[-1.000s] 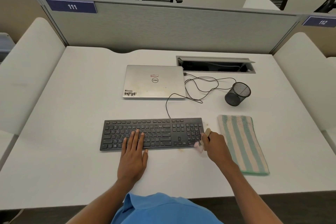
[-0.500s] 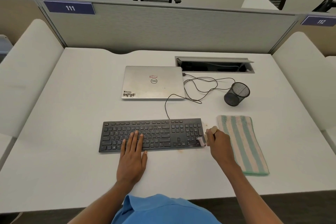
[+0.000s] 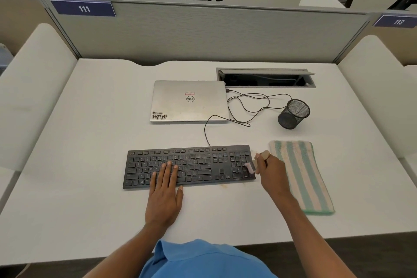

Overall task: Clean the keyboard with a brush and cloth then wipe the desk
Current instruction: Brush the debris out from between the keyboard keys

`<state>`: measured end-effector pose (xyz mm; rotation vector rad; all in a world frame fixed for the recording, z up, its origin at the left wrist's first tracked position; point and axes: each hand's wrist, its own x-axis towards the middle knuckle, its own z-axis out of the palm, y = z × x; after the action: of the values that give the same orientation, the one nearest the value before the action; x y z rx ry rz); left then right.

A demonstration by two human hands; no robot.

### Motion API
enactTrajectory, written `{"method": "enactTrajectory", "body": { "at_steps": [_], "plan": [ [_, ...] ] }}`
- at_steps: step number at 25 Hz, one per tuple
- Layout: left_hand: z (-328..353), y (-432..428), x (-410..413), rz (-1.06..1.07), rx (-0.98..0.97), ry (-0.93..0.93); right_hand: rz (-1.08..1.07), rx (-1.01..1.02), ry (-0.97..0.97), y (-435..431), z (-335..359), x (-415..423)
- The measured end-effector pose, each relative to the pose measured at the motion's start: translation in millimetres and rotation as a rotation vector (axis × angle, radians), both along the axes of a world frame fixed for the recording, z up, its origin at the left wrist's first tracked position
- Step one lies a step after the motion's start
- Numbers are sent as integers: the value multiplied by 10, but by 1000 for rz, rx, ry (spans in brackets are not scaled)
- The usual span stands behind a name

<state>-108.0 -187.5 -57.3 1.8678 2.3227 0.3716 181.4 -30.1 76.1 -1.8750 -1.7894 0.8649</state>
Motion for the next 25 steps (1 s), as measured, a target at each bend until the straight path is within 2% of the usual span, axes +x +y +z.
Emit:
{"method": "enactTrajectory", "body": {
  "at_steps": [6, 10, 12, 14, 16, 19, 22, 25],
  "plan": [
    [1, 4, -1, 1, -3, -8, 55, -59, 13, -218, -79, 15],
    [-3, -4, -4, 0, -1, -8, 50, -59, 44, -94, 112, 4],
    [-1, -1, -7, 1, -2, -10, 157, -142, 124, -89, 274, -201],
    [3, 3, 1, 0, -4, -10, 322, -227, 72, -78, 304, -401],
    [0, 7, 3, -4, -3, -8, 381, -262, -3, 2, 209, -439],
    [11, 5, -16, 2, -2, -7, 294, -276, -74, 134, 230, -272],
    [12, 5, 2, -2, 2, -8, 166, -284, 40, 189, 302, -121],
    [9, 1, 2, 1, 4, -12, 232, -247, 38, 199, 286, -197]
  ]
}}
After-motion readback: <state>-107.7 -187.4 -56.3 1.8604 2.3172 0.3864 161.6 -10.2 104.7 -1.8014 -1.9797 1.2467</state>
